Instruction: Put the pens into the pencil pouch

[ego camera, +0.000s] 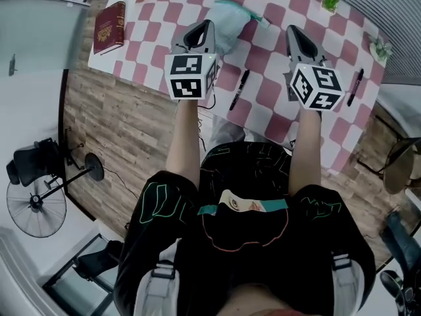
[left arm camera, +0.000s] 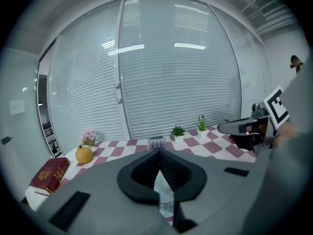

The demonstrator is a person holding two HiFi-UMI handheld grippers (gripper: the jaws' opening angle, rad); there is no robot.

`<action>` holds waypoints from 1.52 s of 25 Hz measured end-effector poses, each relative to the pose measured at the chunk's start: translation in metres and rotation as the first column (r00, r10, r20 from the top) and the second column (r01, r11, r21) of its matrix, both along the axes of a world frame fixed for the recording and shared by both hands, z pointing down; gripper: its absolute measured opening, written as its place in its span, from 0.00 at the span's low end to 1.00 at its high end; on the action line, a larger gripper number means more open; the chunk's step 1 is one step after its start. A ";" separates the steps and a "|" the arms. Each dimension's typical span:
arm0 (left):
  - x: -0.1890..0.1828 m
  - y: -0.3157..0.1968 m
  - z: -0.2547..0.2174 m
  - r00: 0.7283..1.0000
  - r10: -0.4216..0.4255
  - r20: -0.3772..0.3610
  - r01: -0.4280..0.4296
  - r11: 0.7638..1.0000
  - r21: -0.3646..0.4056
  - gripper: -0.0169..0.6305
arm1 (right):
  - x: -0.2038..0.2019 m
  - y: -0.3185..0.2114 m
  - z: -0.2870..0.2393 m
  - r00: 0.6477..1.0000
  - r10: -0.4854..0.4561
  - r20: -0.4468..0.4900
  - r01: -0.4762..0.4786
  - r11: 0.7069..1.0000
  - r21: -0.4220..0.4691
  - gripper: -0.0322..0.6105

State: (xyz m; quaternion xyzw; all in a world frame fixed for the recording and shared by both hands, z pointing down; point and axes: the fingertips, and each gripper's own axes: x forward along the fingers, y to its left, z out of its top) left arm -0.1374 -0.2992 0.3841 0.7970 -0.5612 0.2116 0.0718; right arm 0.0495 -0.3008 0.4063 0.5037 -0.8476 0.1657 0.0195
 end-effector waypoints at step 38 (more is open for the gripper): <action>0.025 -0.088 0.126 0.944 0.270 0.191 -0.142 0.852 -0.504 0.61 | 0.024 -0.021 0.049 0.990 0.134 0.044 -0.128 0.984 -0.128 0.03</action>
